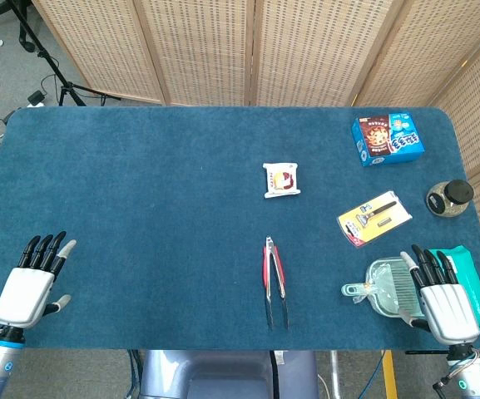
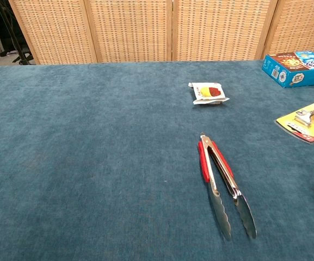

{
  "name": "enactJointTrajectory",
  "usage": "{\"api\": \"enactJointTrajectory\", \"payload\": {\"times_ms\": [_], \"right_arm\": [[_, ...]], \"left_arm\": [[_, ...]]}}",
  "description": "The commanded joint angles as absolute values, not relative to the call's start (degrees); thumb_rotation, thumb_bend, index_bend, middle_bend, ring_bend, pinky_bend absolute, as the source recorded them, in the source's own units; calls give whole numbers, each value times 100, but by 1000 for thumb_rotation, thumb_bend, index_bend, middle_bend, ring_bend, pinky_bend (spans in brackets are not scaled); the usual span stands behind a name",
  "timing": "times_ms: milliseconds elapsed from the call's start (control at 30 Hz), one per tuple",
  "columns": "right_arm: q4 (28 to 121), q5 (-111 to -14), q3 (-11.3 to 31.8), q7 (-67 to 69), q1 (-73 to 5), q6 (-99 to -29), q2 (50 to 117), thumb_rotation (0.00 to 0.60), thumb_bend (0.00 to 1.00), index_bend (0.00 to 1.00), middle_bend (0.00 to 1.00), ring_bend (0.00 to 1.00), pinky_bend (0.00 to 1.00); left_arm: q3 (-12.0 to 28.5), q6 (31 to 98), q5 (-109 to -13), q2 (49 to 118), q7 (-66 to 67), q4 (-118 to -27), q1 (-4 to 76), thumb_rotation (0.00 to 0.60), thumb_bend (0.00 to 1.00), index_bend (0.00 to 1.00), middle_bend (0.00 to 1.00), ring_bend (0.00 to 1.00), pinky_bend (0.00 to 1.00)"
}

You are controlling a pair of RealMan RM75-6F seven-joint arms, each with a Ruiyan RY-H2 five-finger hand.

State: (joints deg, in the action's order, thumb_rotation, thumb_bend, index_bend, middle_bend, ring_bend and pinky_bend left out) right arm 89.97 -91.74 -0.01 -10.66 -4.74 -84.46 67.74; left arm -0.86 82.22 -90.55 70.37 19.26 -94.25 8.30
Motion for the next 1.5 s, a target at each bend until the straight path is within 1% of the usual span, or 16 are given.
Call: {"api": "enactJointTrajectory", "payload": {"times_ms": [33, 800, 1167, 1200, 1233, 1267, 1300, 1333, 1367, 1400, 1467, 1500], "right_arm": [[8995, -9177, -5, -1061, -473, -8443, 6771, 600, 53, 0, 0, 0, 0], [9126, -9162, -46, -1101, -496, -8324, 6720, 600, 56, 0, 0, 0, 0], [9160, -9162, -31, -1154, -482, -8369, 6718, 600, 109, 0, 1, 0, 0], [9173, -9147, -34, -1204, -473, -8368, 6698, 600, 118, 0, 32, 9, 0], [9200, -9130, -33, -1255, -463, -8372, 6675, 600, 128, 0, 106, 64, 25], [9252, -9095, -7, -1358, -435, -8426, 6646, 600, 141, 0, 214, 167, 108], [9285, -9065, 14, -1462, -413, -8468, 6623, 600, 153, 0, 295, 248, 186], [9326, -9033, 41, -1578, -387, -8523, 6600, 600, 186, 0, 398, 366, 317], [9371, -9013, 78, -1667, -364, -8596, 6587, 600, 227, 0, 484, 453, 420], [9430, -9014, 118, -1740, -336, -8695, 6577, 600, 267, 0, 536, 503, 470], [9504, -8981, 151, -1773, -288, -8795, 6555, 600, 404, 0, 677, 645, 592], [9544, -8947, 170, -1775, -261, -8840, 6546, 600, 448, 0, 710, 684, 626]], "left_arm": [[-90, 8227, -9057, 7038, 1939, -9431, 825, 600, 0, 0, 0, 0, 0], [-92, 8315, -9122, 7030, 1945, -9462, 793, 600, 0, 0, 0, 0, 0], [-90, 8338, -9136, 7022, 1898, -9461, 783, 600, 0, 0, 0, 0, 0], [-90, 8340, -9140, 7020, 1890, -9461, 783, 600, 0, 0, 0, 0, 0], [-90, 8341, -9143, 7018, 1882, -9460, 784, 600, 0, 0, 0, 0, 0], [-91, 8343, -9146, 7016, 1871, -9460, 783, 600, 0, 0, 0, 0, 0], [-91, 8342, -9144, 7015, 1862, -9461, 782, 600, 0, 0, 0, 0, 0], [-90, 8340, -9142, 7014, 1856, -9461, 783, 600, 0, 0, 0, 0, 0], [-89, 8336, -9137, 7014, 1850, -9459, 784, 600, 0, 0, 0, 0, 0], [-88, 8330, -9137, 7013, 1845, -9457, 786, 600, 0, 0, 0, 0, 0], [-89, 8322, -9138, 7013, 1835, -9454, 791, 600, 0, 0, 0, 0, 0], [-91, 8319, -9141, 7014, 1831, -9453, 792, 600, 0, 0, 0, 0, 0]]}}
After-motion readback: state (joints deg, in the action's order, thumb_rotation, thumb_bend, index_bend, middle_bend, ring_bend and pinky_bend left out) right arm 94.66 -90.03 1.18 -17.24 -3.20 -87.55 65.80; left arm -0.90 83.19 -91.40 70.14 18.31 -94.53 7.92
